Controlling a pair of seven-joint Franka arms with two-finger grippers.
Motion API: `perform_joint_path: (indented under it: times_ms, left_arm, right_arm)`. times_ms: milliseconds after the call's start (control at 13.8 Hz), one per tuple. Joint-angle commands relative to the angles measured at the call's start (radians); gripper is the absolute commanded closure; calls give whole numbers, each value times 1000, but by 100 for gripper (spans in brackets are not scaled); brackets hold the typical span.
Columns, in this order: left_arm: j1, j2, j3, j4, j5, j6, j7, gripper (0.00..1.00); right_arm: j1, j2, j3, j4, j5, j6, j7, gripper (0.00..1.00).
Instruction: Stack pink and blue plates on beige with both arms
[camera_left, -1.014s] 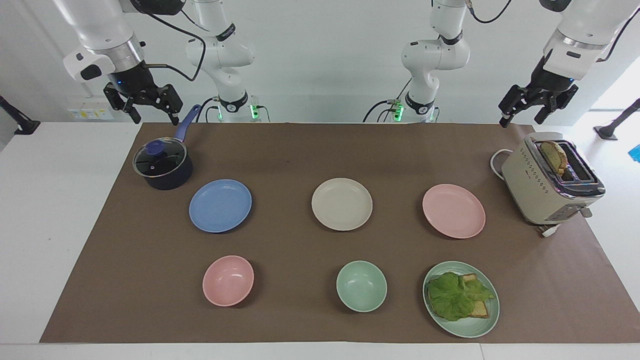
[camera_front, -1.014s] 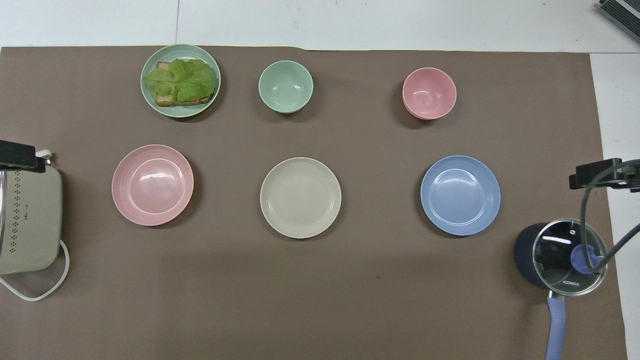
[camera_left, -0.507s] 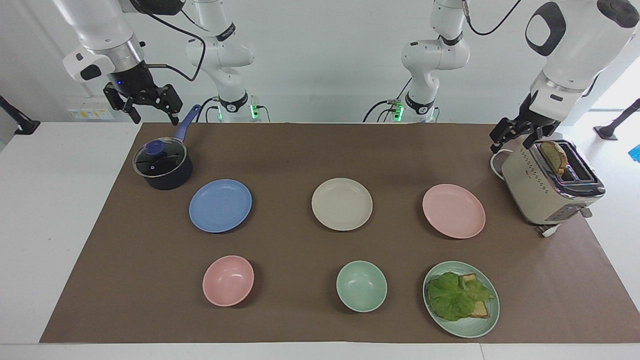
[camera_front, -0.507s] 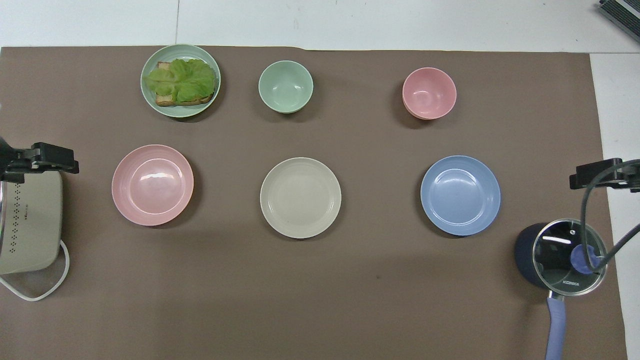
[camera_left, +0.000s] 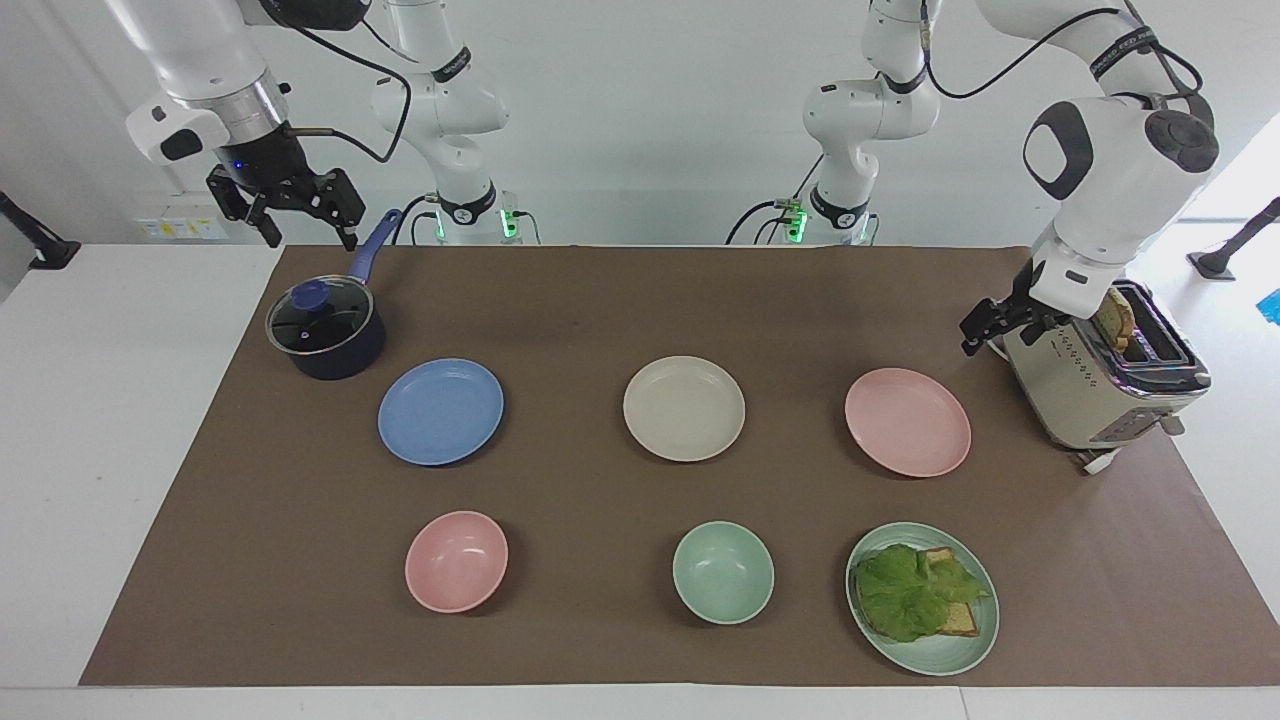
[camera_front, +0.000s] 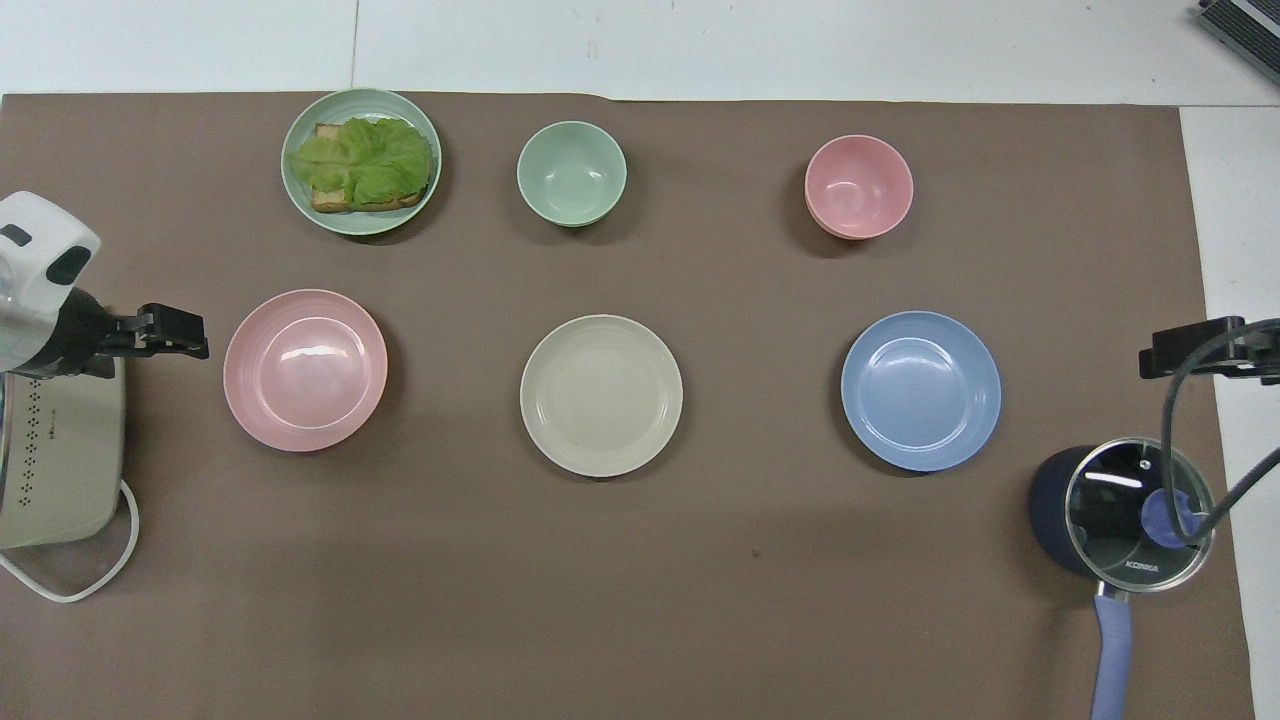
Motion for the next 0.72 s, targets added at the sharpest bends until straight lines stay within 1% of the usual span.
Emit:
perform_joint_path:
  times_ms: [0, 72, 290, 362, 652]
  left_arm:
    - [7, 93, -3, -23, 0, 98, -1, 0]
    - [11, 127, -3, -24, 0, 153, 0, 0]
    - [30, 187, -3, -38, 0, 222, -3, 0]
    - [31, 194, -3, -50, 0, 251, -5, 0]
    - [53, 201, -3, -116, 0, 303, 2, 0]
  right_arm:
    - [-12, -15, 1, -17, 24, -1, -17, 0]
    - [-12, -15, 1, -17, 24, -1, -17, 0]
    - [-12, -15, 1, -17, 24, -1, -17, 0]
    - [-12, -15, 1, -17, 24, -1, -17, 0]
    - [-12, -15, 1, -17, 24, -2, -17, 0]
